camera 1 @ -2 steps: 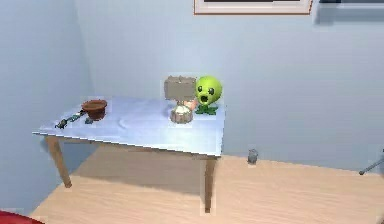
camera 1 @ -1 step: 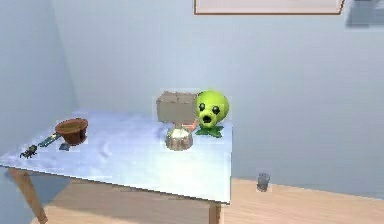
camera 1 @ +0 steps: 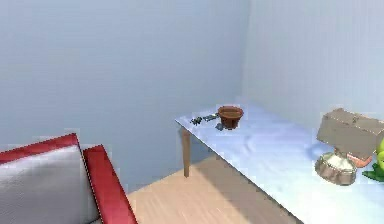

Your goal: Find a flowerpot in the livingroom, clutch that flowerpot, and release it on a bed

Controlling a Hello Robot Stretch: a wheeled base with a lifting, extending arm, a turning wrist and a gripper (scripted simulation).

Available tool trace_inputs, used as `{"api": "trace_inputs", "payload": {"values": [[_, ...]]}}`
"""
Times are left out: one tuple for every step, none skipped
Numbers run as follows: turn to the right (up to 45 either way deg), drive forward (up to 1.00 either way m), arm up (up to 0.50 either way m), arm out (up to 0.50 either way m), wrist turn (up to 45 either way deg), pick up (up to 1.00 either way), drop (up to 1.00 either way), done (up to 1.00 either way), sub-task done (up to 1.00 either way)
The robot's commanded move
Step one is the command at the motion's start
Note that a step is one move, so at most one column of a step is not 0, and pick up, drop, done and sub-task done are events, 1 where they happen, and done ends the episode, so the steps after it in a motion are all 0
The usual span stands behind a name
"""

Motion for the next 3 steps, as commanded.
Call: {"api": "trace_inputs", "payload": {"values": [[-45.0,0.00,0.00,0.00,0.0,0.00,0.00,0.00,0.00],[-30.0,0.00,0.00,0.00,0.0,0.00,0.00,0.00,0.00],[45.0,0.00,0.00,0.00,0.0,0.00,0.00,0.00,0.00]]}}
